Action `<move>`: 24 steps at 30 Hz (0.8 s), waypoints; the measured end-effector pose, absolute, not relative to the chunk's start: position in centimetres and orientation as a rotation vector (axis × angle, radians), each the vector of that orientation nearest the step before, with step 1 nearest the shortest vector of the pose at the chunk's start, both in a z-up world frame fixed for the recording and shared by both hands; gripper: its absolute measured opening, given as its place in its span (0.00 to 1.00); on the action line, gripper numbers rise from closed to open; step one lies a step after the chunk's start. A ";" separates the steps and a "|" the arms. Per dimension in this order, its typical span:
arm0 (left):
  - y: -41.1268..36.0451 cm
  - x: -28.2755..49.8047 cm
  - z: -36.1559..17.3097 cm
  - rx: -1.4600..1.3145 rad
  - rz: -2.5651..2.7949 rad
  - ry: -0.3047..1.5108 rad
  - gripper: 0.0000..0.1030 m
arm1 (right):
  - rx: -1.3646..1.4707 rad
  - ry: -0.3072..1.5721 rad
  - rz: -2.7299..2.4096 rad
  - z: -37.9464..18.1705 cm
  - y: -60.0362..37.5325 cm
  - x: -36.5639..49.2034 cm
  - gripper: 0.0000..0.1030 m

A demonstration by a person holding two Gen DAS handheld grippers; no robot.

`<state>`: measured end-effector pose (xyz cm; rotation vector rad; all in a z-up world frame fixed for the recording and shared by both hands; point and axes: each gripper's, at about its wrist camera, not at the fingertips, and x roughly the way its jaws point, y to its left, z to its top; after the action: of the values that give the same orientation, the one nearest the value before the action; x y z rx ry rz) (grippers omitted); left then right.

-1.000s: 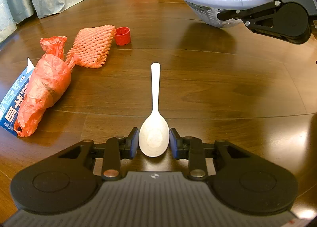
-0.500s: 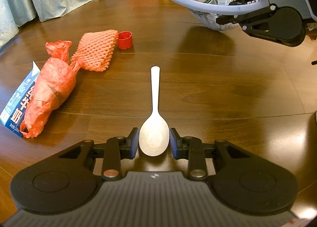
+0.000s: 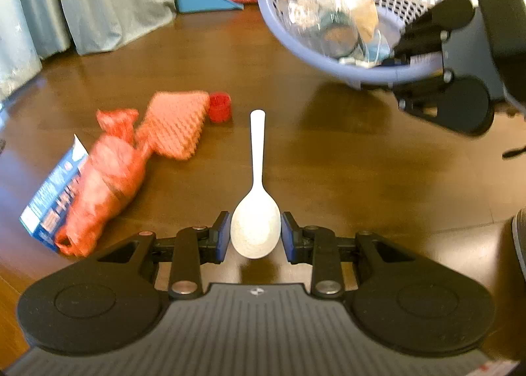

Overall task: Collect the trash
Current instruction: 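Lift the spoon with the left tool and drop it into the basket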

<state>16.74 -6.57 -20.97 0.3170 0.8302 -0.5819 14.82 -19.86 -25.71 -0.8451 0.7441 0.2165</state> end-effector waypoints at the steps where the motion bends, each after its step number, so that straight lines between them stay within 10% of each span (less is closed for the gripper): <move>1: -6.6 16.9 -20.5 0.315 -0.584 0.821 0.26 | -0.845 0.744 0.216 -25.7 -19.9 14.8 0.03; 24: -13.8 20.6 -8.5 0.283 -0.768 0.610 0.26 | -0.839 0.745 0.217 -25.6 -20.1 14.8 0.03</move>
<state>20.59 -13.76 -8.46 0.2831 0.6103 -0.7679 14.77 -20.06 -25.61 -0.8386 0.7449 0.2174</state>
